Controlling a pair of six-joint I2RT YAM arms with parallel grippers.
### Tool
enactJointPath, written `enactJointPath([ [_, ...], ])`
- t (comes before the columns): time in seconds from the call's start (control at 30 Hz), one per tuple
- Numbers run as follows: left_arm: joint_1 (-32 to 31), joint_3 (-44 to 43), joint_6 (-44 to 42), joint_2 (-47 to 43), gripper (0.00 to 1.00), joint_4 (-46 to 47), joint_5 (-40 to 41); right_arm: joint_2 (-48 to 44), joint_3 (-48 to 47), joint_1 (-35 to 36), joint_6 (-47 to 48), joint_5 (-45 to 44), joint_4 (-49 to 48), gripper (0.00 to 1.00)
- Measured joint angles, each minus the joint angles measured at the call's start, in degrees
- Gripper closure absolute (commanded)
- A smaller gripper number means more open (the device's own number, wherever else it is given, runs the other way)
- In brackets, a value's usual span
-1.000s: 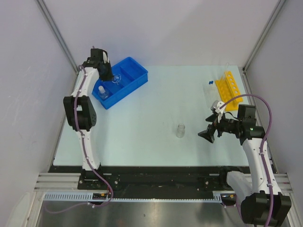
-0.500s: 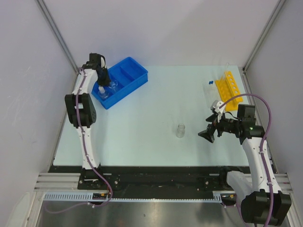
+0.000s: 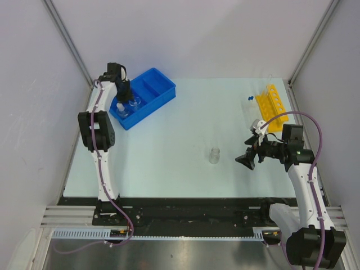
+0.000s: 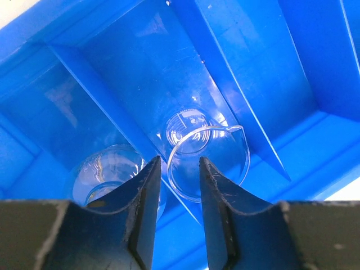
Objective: Organize the chemistry lab equipment
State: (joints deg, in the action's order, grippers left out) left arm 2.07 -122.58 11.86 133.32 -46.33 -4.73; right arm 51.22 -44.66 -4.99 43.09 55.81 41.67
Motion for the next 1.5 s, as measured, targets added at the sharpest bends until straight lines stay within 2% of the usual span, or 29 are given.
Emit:
enactJointPath([
  [0.23,0.0,-0.7,-0.3,-1.5,0.46,-0.7,0.1,0.0,0.0,-0.2,0.0,0.0,0.0,0.00],
  [0.37,0.1,1.2,-0.3,-7.0,0.39,0.5,0.1,0.0,0.0,-0.5,0.1,0.0,0.0,0.00],
  [0.43,0.1,4.9,-0.4,-12.4,0.33,1.6,0.0,0.0,0.0,-0.9,0.1,0.1,0.0,0.00],
  [0.6,0.1,20.6,-0.3,-31.7,0.27,9.3,-0.5,-0.2,0.0,-1.6,0.5,0.6,0.1,0.00],
  [0.63,0.2,24.0,-0.4,-35.8,0.18,10.4,-0.7,-0.2,0.0,-1.7,0.6,0.7,0.1,0.01],
  [0.8,0.2,43.5,-0.7,-57.1,0.01,18.9,-3.1,-0.2,0.0,-2.4,0.9,2.2,0.3,0.00],
  [1.0,0.3,64.2,-1.4,-77.1,0.00,25.8,-6.2,-0.9,0.1,-3.1,1.9,3.9,0.6,0.00],
  [1.17,0.4,78.0,-1.1,-88.4,0.00,31.5,-12.5,-1.0,0.1,-3.2,2.0,5.4,0.7,0.00],
  [1.37,0.2,84.1,1.7,-90.7,0.00,33.0,-23.9,-1.2,0.1,-3.8,2.0,6.6,0.7,0.01],
  [1.5,-1.4,84.2,2.6,-88.6,0.00,31.6,-26.9,-1.2,0.1,-4.1,2.0,6.6,0.7,0.00],
])
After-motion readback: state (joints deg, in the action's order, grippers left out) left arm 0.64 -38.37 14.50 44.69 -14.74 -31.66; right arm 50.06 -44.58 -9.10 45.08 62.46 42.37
